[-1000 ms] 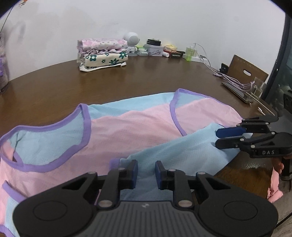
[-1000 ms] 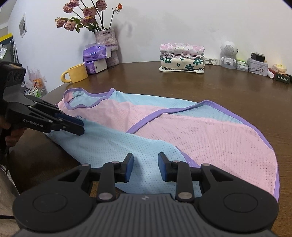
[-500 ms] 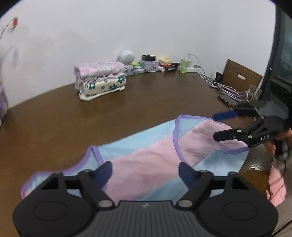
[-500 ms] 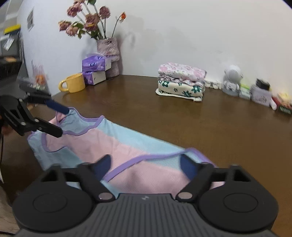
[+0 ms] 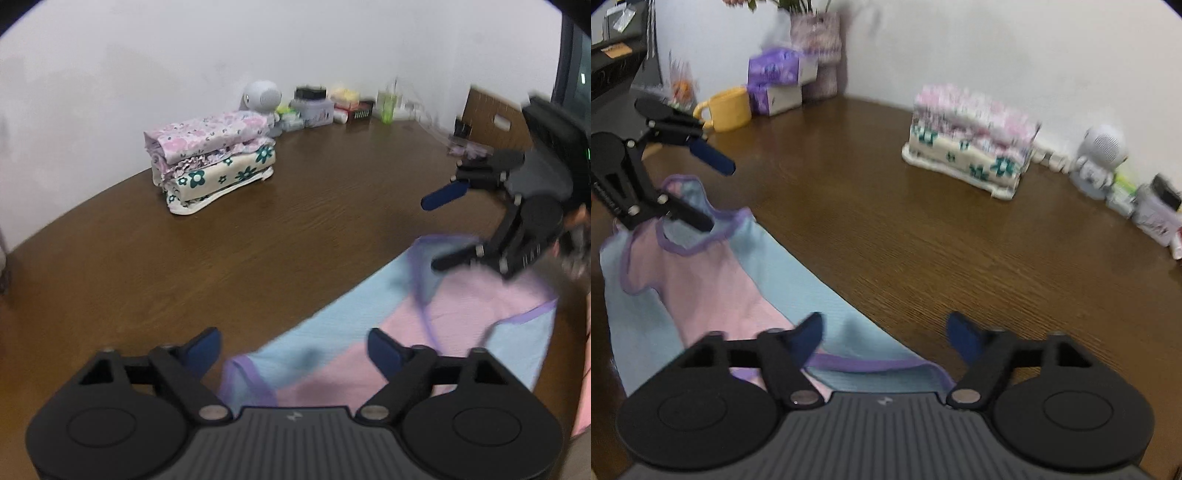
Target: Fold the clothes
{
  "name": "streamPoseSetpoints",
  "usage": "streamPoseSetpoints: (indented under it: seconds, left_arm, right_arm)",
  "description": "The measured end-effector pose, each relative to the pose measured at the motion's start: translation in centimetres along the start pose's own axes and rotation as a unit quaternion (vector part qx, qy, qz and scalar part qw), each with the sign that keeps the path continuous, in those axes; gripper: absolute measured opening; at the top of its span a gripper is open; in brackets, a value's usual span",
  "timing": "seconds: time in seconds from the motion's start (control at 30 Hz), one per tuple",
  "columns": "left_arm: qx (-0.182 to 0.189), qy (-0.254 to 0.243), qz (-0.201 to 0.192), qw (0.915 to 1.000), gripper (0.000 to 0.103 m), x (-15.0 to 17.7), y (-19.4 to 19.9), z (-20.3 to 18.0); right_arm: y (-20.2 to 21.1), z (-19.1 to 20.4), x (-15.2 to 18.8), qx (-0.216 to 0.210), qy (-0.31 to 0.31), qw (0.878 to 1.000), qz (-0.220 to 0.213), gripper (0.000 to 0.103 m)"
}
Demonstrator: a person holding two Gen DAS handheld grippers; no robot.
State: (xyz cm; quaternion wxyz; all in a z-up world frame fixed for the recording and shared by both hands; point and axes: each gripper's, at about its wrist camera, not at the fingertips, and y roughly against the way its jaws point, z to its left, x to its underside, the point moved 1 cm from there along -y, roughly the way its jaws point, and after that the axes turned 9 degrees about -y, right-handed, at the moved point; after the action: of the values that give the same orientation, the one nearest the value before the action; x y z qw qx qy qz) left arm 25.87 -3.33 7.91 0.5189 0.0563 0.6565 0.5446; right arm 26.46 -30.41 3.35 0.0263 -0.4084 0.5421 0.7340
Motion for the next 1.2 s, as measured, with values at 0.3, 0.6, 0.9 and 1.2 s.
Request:
streamPoseSetpoints:
  seconds: [0.3, 0.6, 0.9, 1.2]
  left_arm:
    - [0.042, -0.055, 0.065, 0.9955, 0.035, 0.3, -4.5, 2.9]
    - [0.095, -0.109, 0.097, 0.9848, 0.022, -0.1, -5.9, 3.2]
    - [0.123, -0.148, 0.133, 0.9722, 0.009, -0.9, -6.3, 2.6]
    - [0.056, -0.193, 0.091, 0.9753, 0.003, 0.5, -4.0, -0.3]
  right_arm:
    - [-3.4, -2.8, -0.1, -0.052, 0.043, 0.995, 0.078, 0.045]
    - [-4.3, -2.5, -0.6, -0.063, 0.083, 0.988, 0.115, 0.038]
    - [-4.3, -1.0, -0.8, -0.072, 0.113, 0.982, 0.134, 0.005]
    - [-2.3, 1.0, -0.4, -0.037, 0.14, 0.985, 0.091, 0.0]
